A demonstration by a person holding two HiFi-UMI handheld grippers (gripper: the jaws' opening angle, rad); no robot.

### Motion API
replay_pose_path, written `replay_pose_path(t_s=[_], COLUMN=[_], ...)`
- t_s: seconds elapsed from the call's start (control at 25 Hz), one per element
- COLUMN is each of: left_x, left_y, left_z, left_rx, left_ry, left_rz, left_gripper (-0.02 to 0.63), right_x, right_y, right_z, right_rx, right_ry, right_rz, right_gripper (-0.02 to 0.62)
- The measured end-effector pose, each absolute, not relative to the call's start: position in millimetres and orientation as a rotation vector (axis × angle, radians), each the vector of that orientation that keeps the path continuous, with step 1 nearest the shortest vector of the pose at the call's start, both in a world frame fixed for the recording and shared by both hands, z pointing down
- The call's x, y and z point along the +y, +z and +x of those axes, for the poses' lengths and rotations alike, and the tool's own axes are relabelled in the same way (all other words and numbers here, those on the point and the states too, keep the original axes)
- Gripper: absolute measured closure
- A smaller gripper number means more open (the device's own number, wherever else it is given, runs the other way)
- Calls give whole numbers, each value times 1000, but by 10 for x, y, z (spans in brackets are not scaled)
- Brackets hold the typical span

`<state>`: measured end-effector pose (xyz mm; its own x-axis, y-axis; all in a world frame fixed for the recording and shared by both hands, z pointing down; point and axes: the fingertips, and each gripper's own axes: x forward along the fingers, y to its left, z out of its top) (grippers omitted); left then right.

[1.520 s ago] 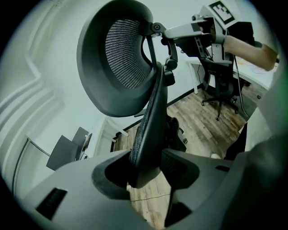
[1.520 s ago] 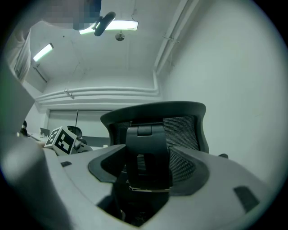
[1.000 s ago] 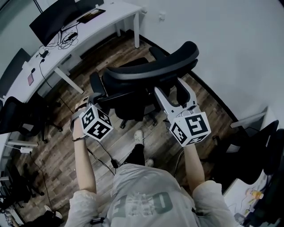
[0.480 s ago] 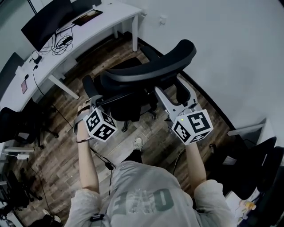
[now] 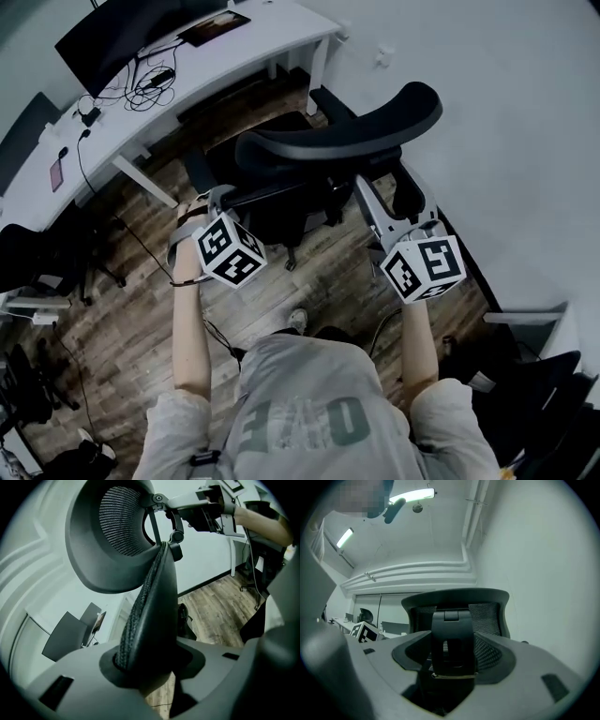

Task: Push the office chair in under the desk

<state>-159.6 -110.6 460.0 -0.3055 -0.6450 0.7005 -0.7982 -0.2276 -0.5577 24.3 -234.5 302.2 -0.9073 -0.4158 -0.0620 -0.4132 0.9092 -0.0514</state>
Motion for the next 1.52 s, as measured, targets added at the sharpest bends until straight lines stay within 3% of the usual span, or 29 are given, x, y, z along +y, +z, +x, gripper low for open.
replay_pose_path(t_s=[1.52], left_x=[-2933], left_y=[4675], left_z=[-4081], left_rx=[-1925], left_ry=[1490], left_rz=[1486], left_gripper=[446], right_x=[-4491], right_y=[3093], right_z=[-2471], right_rx=[3066], right_ry=[30], right_rz=[-322], right_gripper=[313])
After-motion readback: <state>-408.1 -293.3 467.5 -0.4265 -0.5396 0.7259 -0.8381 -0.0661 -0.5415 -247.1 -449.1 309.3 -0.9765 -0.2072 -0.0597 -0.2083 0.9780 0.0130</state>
